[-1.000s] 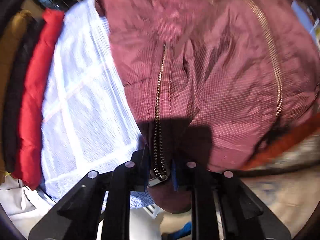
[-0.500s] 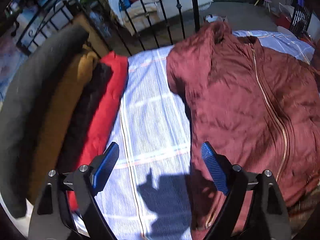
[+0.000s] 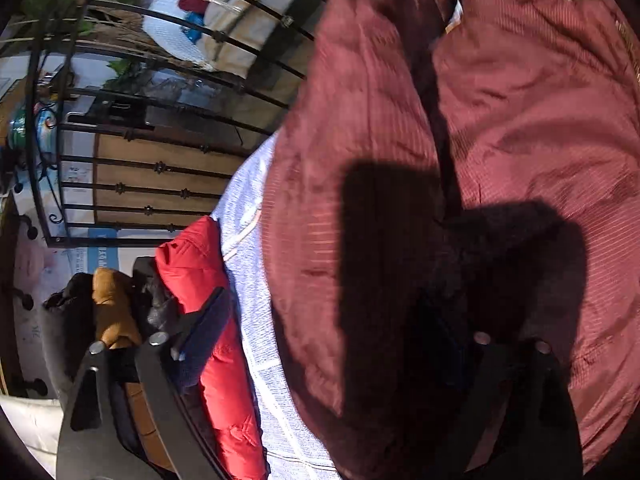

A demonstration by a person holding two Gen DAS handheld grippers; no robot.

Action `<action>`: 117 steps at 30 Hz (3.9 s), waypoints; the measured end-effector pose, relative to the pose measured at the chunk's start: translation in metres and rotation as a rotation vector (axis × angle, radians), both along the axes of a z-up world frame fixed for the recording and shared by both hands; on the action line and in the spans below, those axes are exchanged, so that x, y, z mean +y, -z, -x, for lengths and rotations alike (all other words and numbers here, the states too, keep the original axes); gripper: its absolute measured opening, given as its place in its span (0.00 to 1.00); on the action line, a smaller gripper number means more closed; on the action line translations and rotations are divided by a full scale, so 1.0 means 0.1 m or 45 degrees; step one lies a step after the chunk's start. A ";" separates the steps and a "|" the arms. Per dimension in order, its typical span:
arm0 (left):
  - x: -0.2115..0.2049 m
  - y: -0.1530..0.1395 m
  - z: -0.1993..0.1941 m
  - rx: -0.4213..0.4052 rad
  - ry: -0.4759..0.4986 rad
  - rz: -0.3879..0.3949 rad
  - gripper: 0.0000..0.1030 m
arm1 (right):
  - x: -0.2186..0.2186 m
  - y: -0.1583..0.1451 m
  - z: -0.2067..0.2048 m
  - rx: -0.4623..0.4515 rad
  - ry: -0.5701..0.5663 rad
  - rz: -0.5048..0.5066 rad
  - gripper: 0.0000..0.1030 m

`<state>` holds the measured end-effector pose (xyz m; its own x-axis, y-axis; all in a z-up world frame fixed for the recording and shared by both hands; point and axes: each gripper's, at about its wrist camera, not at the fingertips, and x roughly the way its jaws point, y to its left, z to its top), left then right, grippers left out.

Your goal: Fold large clothes

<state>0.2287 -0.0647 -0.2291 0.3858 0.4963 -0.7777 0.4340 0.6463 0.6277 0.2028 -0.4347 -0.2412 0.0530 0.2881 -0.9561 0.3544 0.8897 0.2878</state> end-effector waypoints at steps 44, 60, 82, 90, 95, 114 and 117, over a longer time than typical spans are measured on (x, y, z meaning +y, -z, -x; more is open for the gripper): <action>1.33 -1.77 0.18 -0.283 -0.320 1.105 0.92 | 0.29 -0.24 2.04 -0.073 0.097 0.107 0.78; 1.23 0.22 2.33 0.301 -0.531 0.809 0.40 | 0.66 0.18 2.60 0.079 -0.015 -0.100 0.21; 0.95 -1.10 1.79 0.233 -0.646 0.602 0.65 | 0.10 -0.55 3.03 0.100 0.306 0.119 0.73; -0.40 -3.40 1.24 0.150 -0.373 0.832 0.81 | 0.50 -0.64 2.45 0.119 0.220 0.048 0.75; -1.06 -4.23 1.61 0.177 -0.117 0.691 0.86 | 0.76 -0.53 2.42 0.203 0.148 0.035 0.75; -1.25 -4.66 1.64 0.490 -0.157 0.994 0.89 | -0.70 -0.76 1.93 -0.146 0.447 0.254 0.77; -1.28 -4.77 1.60 0.416 -0.138 0.987 0.89 | -1.34 -0.82 1.91 -0.156 0.584 0.381 0.77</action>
<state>0.0687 -0.1927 0.2483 0.0637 -0.2020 -0.9773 0.4274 0.8905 -0.1562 0.0121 -0.5688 -0.1597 0.2251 -0.0740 -0.9715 0.7043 0.7014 0.1098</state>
